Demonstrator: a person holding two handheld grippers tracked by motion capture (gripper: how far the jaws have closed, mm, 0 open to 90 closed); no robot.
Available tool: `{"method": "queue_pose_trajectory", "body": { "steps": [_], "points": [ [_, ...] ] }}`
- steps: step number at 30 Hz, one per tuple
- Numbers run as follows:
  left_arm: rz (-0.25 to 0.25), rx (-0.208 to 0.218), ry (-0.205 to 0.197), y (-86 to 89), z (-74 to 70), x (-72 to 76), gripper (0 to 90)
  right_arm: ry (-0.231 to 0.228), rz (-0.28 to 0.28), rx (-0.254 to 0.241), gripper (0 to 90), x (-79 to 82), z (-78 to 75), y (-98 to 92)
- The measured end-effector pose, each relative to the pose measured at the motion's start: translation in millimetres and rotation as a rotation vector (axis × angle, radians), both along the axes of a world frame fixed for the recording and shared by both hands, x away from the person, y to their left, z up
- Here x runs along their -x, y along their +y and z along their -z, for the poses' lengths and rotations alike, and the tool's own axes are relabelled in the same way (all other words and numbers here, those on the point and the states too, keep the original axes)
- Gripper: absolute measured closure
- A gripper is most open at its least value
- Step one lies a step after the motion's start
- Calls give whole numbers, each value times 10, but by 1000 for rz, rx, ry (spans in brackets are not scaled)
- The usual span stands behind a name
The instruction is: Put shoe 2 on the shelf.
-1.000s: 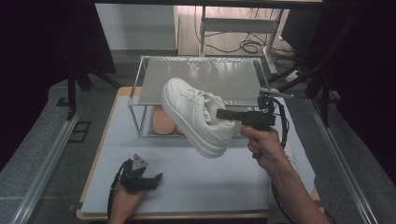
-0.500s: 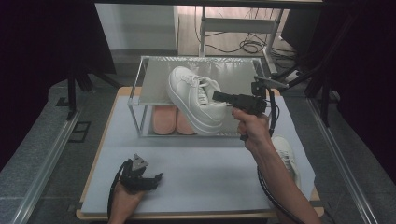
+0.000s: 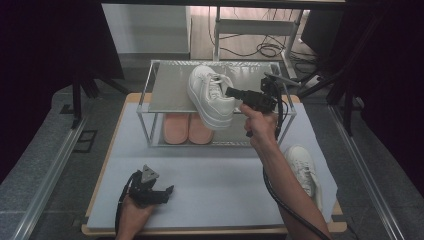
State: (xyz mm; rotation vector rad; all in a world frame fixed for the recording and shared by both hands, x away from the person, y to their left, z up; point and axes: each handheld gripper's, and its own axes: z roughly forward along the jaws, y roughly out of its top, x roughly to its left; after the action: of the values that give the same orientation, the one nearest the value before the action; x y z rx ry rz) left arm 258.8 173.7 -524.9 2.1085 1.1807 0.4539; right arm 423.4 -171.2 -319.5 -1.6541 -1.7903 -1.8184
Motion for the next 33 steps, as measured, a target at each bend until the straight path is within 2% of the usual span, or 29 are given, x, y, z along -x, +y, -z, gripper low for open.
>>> {"method": "queue_pose_trajectory", "body": {
  "steps": [3,4,6,8,11,14,21,23,25,26,27,28,33],
  "points": [
    [0,0,0,0,0,0,136,-2,-11,-8,795,-28,29,43],
    [0,0,0,0,0,1,136,-23,-9,21,770,-11,3,83],
    [0,-1,0,-1,0,2,136,-36,-21,37,724,-4,-16,100],
    [0,-1,-1,-1,0,2,136,-37,-26,26,701,-6,-14,91],
    [0,-1,-1,-2,0,2,136,-23,-50,-24,592,-28,6,11],
    [-2,1,-2,-2,0,3,136,-19,-78,-43,562,-20,1,-89],
    [0,0,0,-2,-1,2,136,-74,-90,-61,552,90,-38,-284],
    [0,0,0,-2,-1,3,137,-103,-100,-39,535,172,-26,-335],
    [-1,0,-1,-2,-1,3,137,-107,-112,-28,536,198,-14,-348],
    [-1,1,-2,-3,0,3,137,-118,-138,-1,560,255,22,-371],
    [-1,0,-2,-2,0,3,137,-118,-138,-1,560,255,22,-371],
    [-1,0,-2,-2,0,3,137,-134,-148,24,586,323,66,-401],
    [0,-1,-1,-2,0,3,137,-161,-160,57,656,474,173,-440]
  ]
}}
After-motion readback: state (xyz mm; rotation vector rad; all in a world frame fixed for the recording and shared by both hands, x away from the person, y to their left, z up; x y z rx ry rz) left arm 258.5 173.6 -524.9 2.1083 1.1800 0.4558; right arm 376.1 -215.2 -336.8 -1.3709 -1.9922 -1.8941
